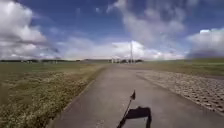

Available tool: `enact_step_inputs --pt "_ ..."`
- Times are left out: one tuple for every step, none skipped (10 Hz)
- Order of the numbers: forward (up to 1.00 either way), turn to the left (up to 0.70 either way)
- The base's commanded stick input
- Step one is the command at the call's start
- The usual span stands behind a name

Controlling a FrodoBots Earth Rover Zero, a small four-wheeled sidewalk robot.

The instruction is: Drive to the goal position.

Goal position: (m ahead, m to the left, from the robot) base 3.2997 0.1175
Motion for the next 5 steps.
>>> enact_step_inputs --pt "0.85 0.00" --pt "0.85 0.00" --pt "0.85 0.00" --pt "0.85 0.00" --pt "0.85 0.00"
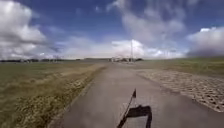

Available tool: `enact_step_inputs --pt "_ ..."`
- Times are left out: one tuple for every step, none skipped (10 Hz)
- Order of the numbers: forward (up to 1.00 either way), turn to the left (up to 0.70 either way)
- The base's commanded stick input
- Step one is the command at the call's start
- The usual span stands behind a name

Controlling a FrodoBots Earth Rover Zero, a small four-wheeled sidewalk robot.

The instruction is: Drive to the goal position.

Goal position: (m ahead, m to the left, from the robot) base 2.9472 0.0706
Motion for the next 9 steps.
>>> enact_step_inputs --pt "0.85 0.00" --pt "0.85 0.00" --pt "0.85 0.00" --pt "0.85 0.00" --pt "0.85 0.00" --pt "0.85 0.00" --pt "0.85 0.00" --pt "0.85 0.00" --pt "0.85 0.00"
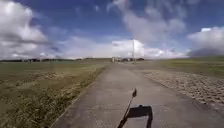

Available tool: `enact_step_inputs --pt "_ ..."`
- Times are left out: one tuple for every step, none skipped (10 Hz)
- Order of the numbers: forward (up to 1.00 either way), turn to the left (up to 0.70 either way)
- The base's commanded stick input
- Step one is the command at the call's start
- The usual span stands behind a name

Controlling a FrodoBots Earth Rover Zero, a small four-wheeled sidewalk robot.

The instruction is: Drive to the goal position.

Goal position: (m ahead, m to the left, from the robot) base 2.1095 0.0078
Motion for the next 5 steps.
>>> enact_step_inputs --pt "0.85 0.00" --pt "0.85 0.00" --pt "0.85 0.00" --pt "0.85 0.00" --pt "0.85 0.00"
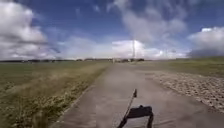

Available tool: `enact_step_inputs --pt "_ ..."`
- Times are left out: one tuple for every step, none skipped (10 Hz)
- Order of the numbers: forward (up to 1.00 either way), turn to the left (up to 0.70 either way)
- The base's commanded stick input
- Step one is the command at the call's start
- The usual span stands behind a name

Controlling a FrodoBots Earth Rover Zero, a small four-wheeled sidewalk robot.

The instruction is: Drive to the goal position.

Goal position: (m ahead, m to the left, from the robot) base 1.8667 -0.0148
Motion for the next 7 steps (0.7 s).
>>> enact_step_inputs --pt "0.85 0.00" --pt "0.85 0.00" --pt "0.85 0.00" --pt "0.85 0.00" --pt "0.85 0.00" --pt "0.85 0.00" --pt "0.85 0.00"
